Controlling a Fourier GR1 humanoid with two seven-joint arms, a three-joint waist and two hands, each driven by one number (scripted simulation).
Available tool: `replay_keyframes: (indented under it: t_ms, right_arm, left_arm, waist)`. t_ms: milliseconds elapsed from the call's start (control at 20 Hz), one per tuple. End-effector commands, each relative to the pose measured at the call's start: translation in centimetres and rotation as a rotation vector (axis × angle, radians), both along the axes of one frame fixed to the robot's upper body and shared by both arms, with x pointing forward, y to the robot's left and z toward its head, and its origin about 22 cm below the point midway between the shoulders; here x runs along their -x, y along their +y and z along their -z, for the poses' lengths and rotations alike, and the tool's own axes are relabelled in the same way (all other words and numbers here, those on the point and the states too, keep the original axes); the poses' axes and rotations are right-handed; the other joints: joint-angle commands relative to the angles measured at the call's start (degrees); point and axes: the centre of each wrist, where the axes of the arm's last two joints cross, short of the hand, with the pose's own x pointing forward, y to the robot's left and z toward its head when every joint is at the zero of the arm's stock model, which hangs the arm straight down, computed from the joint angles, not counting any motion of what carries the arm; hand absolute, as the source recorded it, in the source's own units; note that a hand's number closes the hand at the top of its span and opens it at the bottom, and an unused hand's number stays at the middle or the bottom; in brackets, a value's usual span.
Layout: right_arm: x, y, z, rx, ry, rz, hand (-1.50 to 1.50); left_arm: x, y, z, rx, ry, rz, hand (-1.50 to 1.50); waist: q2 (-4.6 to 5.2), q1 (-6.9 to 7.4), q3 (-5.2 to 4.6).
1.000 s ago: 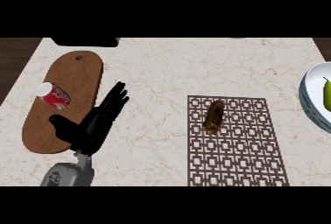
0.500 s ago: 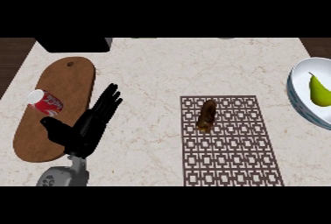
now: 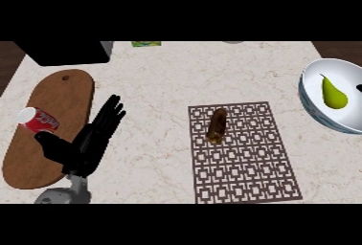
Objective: Pick the pear from the placemat and place it in the bowl
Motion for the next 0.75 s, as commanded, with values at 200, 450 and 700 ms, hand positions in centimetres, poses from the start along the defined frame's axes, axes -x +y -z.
replay_keyframes:
  t_ms: [200, 450, 700]
  right_arm:
    - [9.3, 5.7, 3.6, 0.03, -0.047, -0.07, 1.5]
    - [15.5, 6.4, 5.1, 0.027, 0.026, -0.109, 1.5]
    - [20.6, 8.9, 8.5, -0.035, 0.171, -0.197, 1.5]
  left_arm:
    - [0.8, 1.0, 0.7, 0.0, 0.016, -0.04, 0.0]
    - [0.9, 1.5, 0.7, -0.001, 0.011, -0.065, 0.0]
    - [0.8, 2.4, 0.0, -0.02, 0.003, -0.05, 0.0]
  waist:
    - [-0.48, -2.1, -0.15]
    - [-0.38, -3.31, 0.06]
    - [0.12, -2.9, 0.37]
